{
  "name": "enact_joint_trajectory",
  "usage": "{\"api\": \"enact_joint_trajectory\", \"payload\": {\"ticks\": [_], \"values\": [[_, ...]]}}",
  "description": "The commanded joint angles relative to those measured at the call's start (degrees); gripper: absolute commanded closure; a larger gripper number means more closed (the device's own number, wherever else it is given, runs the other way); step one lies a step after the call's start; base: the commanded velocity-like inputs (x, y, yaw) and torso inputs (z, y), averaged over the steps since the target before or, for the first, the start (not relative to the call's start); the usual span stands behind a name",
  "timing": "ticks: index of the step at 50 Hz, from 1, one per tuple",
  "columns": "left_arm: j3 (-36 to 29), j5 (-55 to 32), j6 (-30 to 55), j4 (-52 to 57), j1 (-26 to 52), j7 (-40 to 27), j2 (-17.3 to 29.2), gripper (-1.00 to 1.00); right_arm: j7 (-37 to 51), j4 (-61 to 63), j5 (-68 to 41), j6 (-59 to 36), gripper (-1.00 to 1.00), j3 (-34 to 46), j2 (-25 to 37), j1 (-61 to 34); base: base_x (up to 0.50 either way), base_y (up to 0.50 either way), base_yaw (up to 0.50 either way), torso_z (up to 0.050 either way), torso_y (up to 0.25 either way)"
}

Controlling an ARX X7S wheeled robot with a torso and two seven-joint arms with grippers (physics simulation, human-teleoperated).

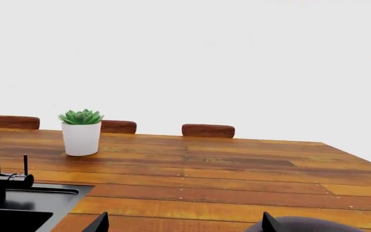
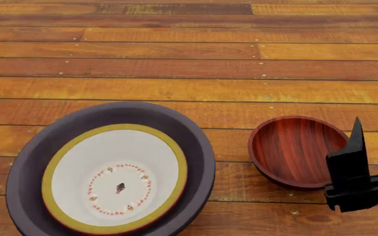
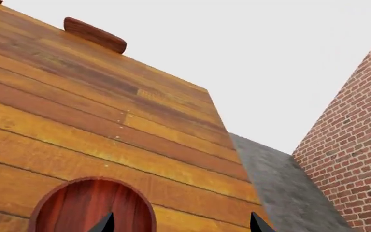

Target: Stack the bowls from largest to smallest.

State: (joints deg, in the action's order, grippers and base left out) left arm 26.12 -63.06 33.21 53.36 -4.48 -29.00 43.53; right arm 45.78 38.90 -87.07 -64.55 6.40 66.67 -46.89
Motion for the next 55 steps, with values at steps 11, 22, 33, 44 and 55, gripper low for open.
{"api": "enact_joint_trajectory", "payload": {"ticks": [11,22,33,44,55], "values": [[4.9,0.6,-0.1,0.9,-3.8,1.7,-1.2,-1.00,-48.1,-15.8,26.9,-18.4,-1.00,43.0,-10.3,-48.5,0.00,0.00,0.00,0.000,0.000],[4.6,1.0,-0.3,0.5,-3.9,1.8,-1.2,-1.00,-59.0,-18.4,35.1,-13.1,-1.00,53.7,-13.6,-51.9,0.00,0.00,0.00,0.000,0.000],[4.9,0.8,-0.6,0.2,-4.1,1.8,-1.1,-1.00,-65.7,-23.6,37.9,-14.1,-1.00,61.6,-19.1,-53.5,0.00,0.00,0.00,0.000,0.000],[4.5,0.6,-1.3,-1.0,-3.9,2.6,-1.5,-1.00,-69.7,-28.3,43.0,-11.6,-1.00,70.1,-21.5,-52.5,0.00,0.00,0.00,0.000,0.000],[5.2,0.8,-1.7,-1.6,-4.4,2.8,-1.5,-1.00,-71.6,-31.9,43.9,-9.4,-1.00,72.7,-23.3,-50.3,0.00,0.00,0.00,0.000,0.000]]}}
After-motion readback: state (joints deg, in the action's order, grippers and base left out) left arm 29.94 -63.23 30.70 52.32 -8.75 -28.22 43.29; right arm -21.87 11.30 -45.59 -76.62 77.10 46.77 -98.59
